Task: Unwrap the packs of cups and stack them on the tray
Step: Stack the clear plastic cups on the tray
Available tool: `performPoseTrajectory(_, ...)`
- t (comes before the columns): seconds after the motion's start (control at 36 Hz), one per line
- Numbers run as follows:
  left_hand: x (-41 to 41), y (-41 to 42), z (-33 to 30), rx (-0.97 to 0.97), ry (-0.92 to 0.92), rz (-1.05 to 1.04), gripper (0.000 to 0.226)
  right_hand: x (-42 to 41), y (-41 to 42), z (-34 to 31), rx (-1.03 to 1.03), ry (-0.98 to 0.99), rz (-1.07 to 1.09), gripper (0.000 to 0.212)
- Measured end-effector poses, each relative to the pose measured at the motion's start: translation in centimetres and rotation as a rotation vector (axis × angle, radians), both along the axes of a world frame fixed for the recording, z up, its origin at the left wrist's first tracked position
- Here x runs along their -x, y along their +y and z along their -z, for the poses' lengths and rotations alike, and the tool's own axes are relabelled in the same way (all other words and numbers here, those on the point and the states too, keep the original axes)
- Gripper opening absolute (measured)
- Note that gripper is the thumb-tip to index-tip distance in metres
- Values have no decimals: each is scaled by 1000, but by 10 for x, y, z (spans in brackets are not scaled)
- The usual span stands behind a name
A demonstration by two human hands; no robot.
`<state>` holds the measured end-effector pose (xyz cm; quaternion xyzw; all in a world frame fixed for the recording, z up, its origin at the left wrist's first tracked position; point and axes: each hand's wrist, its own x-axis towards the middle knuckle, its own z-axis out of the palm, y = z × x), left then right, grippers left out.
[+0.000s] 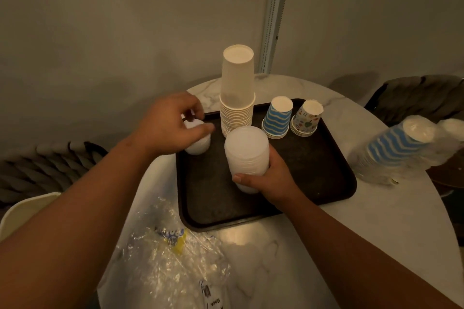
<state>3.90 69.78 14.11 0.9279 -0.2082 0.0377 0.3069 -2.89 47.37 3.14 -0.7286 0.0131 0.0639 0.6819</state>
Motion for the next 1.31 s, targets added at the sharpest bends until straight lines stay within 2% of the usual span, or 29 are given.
performPoseTrajectory(0.06,16,-18,-16,-9,36,116,44,1,2,-1,25,-3,-14,84)
performPoseTrajectory(0.17,28,-50,-26,-282,203,203,83,2,4,-4,41,-8,-33,79)
performPoseTrajectory(0.22,30,-59,-27,-370,225,223,92,3,4,-5,32,-10,-32,78)
performPoseTrajectory(0.39,32,-65,-32,-375,277,212,83,4,2,-6,21,-19,-39,74)
performPoseTrajectory(0.92,31,-64,-37,-257,293,158,83,1,4,-8,-53,-38,-41,77)
performPoseTrajectory(1.31,27,-47,-48,-71,228,102,78,-4,10,-9,-42,-63,0,82)
